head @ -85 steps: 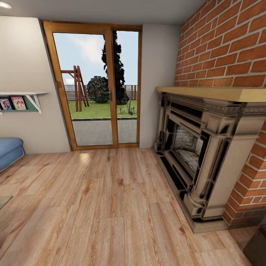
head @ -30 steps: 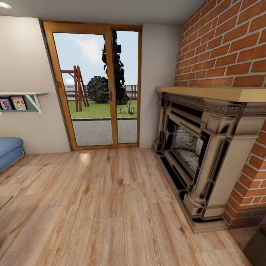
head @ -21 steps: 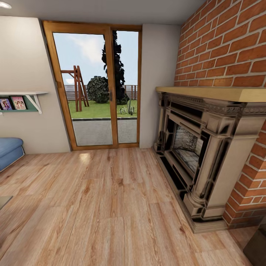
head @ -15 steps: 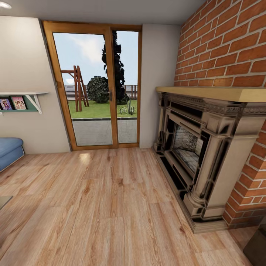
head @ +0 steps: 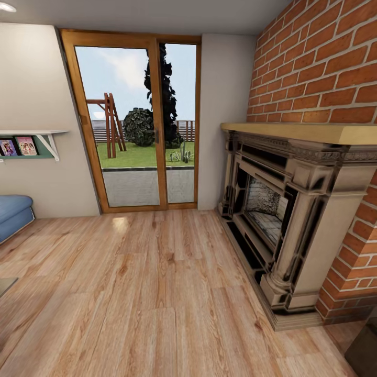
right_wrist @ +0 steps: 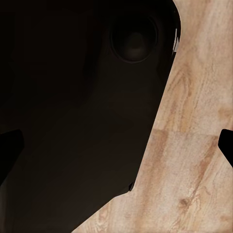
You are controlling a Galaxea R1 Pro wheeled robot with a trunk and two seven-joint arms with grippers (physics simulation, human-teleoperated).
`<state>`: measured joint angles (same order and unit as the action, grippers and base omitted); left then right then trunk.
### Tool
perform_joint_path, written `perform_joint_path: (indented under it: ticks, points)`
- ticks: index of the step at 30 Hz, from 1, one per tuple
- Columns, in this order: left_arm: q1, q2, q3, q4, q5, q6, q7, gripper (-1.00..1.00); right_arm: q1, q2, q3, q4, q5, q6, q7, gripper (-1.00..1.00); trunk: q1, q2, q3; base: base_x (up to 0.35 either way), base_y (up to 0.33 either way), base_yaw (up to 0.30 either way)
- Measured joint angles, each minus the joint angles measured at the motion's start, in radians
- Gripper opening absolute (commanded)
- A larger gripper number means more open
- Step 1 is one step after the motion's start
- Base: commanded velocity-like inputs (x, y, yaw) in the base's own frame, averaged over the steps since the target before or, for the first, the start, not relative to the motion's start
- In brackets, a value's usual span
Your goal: Turn on the radio receiver that's on the table in the living room.
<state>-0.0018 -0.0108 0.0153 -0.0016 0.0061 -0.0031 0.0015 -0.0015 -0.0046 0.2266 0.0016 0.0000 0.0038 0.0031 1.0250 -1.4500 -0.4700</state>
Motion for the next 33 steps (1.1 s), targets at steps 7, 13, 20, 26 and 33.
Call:
perform_joint_path:
  ticks: [7,13,20,26,33]
  points:
    - [0.0,0.0,0.0,0.0,0.0,0.0,0.0,1.0,0.0,0.0,0.0,0.0,0.0,0.0,0.0,1.0,0.0,0.0,0.0,0.0,0.0,0.0]
    - [0.0,0.0,0.0,0.0,0.0,0.0,0.0,1.0,0.0,0.0,0.0,0.0,0.0,0.0,0.0,1.0,0.0,0.0,0.0,0.0,0.0,0.0]
    - [0.0,0.0,0.0,0.0,0.0,0.0,0.0,1.0,0.0,0.0,0.0,0.0,0.0,0.0,0.0,1.0,0.0,0.0,0.0,0.0,0.0,0.0]
    - [0.0,0.0,0.0,0.0,0.0,0.0,0.0,1.0,0.0,0.0,0.0,0.0,0.0,0.0,0.0,1.0,0.0,0.0,0.0,0.0,0.0,0.0]
    - [0.0,0.0,0.0,0.0,0.0,0.0,0.0,1.0,0.0,0.0,0.0,0.0,0.0,0.0,0.0,1.0,0.0,0.0,0.0,0.0,0.0,0.0]
